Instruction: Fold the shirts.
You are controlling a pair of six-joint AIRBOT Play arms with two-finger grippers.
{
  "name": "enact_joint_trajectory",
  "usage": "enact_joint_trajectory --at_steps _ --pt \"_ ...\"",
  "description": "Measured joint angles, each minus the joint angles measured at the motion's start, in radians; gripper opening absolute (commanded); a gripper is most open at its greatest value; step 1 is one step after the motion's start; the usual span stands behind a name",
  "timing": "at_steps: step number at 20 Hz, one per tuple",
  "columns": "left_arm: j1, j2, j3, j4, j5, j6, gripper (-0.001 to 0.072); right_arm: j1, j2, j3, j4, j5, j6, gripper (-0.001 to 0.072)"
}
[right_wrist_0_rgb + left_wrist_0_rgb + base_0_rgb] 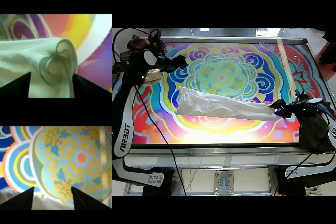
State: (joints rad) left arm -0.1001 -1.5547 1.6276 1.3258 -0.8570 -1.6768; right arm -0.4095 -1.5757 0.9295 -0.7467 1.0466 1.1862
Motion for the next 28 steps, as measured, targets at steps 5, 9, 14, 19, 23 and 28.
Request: enact_joint_trajectory --at_steps 5,9,14,19,23,28 --pt "-0.005 0.000 0.002 -0.019 -0.022 0.001 0.0064 0.018 -0.026 0.001 0.071 -0.016 -0.077 0.0034" --pt "-0.034 -0.017 0.002 -0.034 -0.072 0.006 0.0018 0.022 -0.020 0.032 0.159 0.085 -0.125 0.0034" --pt "-0.180 -0.124 0.003 -0.092 -0.156 0.082 0.0018 0.023 0.098 0.136 0.108 0.185 -0.053 0.0034" --pt "-0.369 -0.276 0.002 -0.119 -0.166 0.114 0.0018 0.044 0.224 0.277 0.011 0.250 0.047 0.0033" --pt "-0.443 -0.348 0.003 -0.222 -0.083 0.117 0.0018 0.124 0.251 0.369 -0.022 0.290 0.084 0.0032" --pt "-0.459 -0.376 0.014 -0.282 -0.026 0.126 0.0019 0.250 0.260 0.438 -0.059 0.272 0.111 0.0031"
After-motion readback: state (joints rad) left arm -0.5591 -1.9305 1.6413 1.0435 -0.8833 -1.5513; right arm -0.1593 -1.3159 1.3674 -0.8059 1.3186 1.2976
